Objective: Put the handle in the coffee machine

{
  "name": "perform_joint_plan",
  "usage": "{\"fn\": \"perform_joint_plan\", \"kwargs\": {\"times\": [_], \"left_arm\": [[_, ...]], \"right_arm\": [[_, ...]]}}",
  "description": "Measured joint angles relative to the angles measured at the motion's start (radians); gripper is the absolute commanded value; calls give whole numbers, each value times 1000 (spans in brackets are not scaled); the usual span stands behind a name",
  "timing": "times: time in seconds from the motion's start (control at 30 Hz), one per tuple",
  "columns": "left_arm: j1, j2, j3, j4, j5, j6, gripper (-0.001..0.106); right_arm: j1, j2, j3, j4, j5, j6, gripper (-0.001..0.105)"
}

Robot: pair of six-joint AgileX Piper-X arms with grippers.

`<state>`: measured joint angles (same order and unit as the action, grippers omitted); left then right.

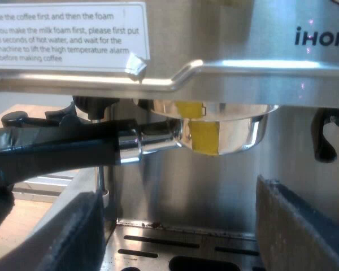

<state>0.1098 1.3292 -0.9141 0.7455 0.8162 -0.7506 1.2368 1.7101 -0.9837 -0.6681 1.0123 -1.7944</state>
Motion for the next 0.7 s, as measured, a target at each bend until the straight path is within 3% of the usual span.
{"fn": "perform_joint_plan", "kwargs": {"times": [0.7], "left_arm": [[0, 0, -10, 12, 5, 0, 0]], "right_arm": [[0, 0, 0, 0, 0, 0, 59]]}}
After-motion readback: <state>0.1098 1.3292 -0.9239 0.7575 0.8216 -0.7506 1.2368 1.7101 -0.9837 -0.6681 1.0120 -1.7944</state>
